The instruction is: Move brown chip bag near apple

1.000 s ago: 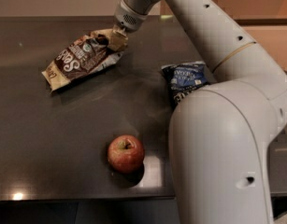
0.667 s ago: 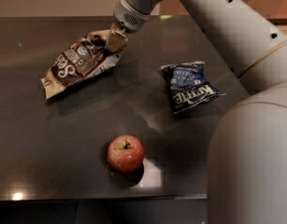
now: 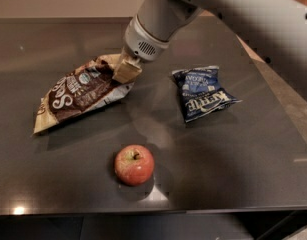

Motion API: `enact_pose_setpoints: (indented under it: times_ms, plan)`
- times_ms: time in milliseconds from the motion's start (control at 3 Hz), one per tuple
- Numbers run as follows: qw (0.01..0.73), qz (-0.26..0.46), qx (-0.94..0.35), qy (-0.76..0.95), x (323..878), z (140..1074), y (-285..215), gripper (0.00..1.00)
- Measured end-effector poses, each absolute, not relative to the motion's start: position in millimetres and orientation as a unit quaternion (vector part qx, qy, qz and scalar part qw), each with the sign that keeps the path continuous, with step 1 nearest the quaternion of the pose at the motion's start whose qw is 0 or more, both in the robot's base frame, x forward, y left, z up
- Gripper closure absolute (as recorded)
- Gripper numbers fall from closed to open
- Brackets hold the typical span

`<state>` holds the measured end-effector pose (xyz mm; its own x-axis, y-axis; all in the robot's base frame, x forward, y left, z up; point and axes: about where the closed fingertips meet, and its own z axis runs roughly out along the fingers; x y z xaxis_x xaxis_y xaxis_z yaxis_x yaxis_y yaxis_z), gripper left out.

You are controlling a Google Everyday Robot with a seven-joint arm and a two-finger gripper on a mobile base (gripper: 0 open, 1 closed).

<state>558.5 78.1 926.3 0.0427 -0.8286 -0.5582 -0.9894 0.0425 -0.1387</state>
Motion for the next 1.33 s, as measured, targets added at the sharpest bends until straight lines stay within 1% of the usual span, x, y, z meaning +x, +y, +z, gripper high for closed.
enact_pose_setpoints:
  times_ms: [333, 667, 1000, 1333]
  plan:
    - [0.233, 0.162, -0.677, 0.679, 514.4, 901.1, 70.6, 1.0]
    - [0.22, 0.161, -0.667, 0.693, 492.1, 888.0, 56.4, 1.0]
    - [0.213, 0.16, -0.659, 0.703, 480.2, 886.2, 40.8, 0.83]
    - [0.205, 0.164, -0.655, 0.709, 474.3, 888.9, 26.4, 0.61]
